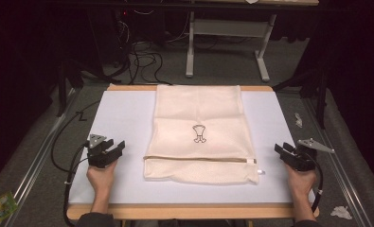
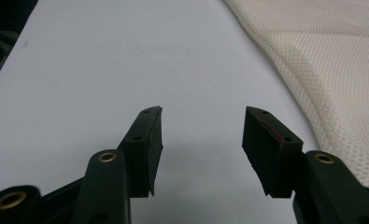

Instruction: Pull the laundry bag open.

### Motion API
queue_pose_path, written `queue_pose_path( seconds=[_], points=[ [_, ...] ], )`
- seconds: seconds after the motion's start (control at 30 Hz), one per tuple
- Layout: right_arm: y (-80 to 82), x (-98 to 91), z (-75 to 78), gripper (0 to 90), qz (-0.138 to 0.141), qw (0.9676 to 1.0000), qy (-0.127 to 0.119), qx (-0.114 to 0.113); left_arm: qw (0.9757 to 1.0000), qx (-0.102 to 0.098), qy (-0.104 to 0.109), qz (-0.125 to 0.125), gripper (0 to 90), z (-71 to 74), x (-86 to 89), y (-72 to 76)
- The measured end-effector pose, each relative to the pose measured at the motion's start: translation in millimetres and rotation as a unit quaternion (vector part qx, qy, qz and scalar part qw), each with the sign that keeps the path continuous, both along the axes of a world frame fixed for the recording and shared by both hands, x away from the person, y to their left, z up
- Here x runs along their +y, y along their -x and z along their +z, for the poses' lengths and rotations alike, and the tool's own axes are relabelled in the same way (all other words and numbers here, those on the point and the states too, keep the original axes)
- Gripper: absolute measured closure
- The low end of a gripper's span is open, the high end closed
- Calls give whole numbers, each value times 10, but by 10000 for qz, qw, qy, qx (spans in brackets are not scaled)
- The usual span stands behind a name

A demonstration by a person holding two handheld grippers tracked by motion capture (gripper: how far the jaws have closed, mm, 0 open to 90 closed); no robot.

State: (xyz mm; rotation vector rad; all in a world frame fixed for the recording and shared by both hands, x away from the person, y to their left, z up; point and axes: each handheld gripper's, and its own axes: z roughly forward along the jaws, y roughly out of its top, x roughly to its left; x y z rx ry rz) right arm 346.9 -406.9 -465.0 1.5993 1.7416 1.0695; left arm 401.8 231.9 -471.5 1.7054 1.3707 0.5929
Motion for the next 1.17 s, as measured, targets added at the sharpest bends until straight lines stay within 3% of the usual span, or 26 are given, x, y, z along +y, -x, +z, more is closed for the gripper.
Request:
queue_pose_path(
  seconds=[0.53, 0.73, 0.87, 1.17],
  points=[
    [-53, 32, -75, 569, 9, 9999, 36, 112, 9999, 48, -125, -21, 477, -68, -56, -24],
    [-50, -1, -94, 550, -19, 9999, -117, 124, 9999, 78, -141, -51, 470, -114, -75, -22],
    [-44, 37, -95, 546, 6, 9999, 33, 97, 9999, -24, -129, -62, 461, -119, -75, 1],
    [-48, 39, -98, 524, -2, 9999, 56, 142, 9997, -100, -201, -138, 445, -121, -88, 21]
  ],
)
